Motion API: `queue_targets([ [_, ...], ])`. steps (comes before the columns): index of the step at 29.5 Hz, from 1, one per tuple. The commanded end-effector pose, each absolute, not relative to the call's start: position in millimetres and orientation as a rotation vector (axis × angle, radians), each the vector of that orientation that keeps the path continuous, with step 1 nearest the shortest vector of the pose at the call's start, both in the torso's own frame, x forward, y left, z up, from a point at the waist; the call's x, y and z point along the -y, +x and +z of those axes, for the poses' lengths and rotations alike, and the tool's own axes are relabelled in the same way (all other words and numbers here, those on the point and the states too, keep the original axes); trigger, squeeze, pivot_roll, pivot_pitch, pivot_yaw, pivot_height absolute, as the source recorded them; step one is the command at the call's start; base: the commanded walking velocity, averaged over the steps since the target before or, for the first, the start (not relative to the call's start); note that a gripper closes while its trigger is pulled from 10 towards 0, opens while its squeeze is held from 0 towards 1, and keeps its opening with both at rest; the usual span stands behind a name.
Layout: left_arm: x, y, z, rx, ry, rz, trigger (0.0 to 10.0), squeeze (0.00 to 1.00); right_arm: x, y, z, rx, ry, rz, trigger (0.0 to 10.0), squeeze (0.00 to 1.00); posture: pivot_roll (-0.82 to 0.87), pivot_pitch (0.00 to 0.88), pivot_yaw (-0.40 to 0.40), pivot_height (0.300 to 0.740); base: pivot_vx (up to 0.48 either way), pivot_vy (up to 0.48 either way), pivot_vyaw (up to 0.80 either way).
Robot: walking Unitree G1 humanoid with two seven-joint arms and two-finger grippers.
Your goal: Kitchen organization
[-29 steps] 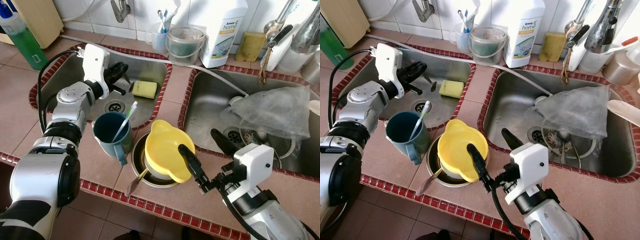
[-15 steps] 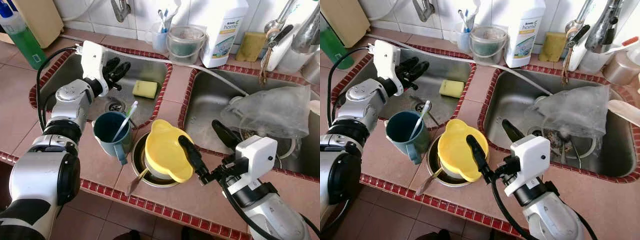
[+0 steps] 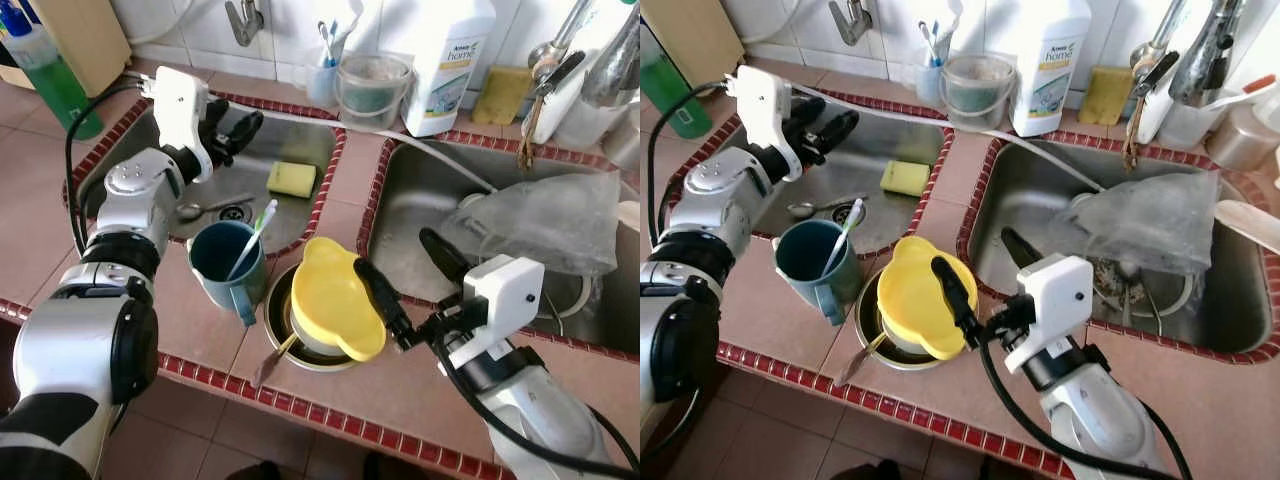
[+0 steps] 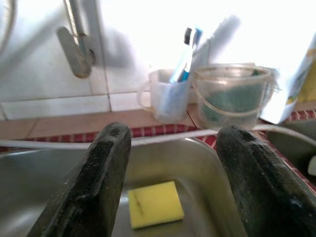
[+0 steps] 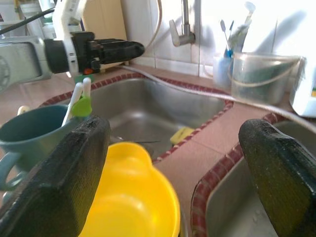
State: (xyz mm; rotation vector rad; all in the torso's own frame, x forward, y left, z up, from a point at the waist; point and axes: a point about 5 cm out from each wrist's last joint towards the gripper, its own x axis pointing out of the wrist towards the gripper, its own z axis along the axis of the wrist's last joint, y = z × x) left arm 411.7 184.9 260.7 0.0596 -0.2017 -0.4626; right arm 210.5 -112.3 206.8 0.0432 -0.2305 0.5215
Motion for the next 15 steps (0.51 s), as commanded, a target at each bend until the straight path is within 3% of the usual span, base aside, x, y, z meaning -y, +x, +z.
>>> queue_targets([
  [1,-195,410,271,0.250,0.066,-0.439,10.0,0.00,112,215,208,0.247,0.045,0.524,10.0,0.00,-0.17,0.137,0.042,0.740,0.000,0.000,0.00],
  [15,-220,389,277,0.360,0.036,-0.309,10.0,0.00,120,254,203,0.299,-0.014,0.491,10.0,0.00,-0.08,0.087,0.026,0.740,0.000,0.000,0.00],
])
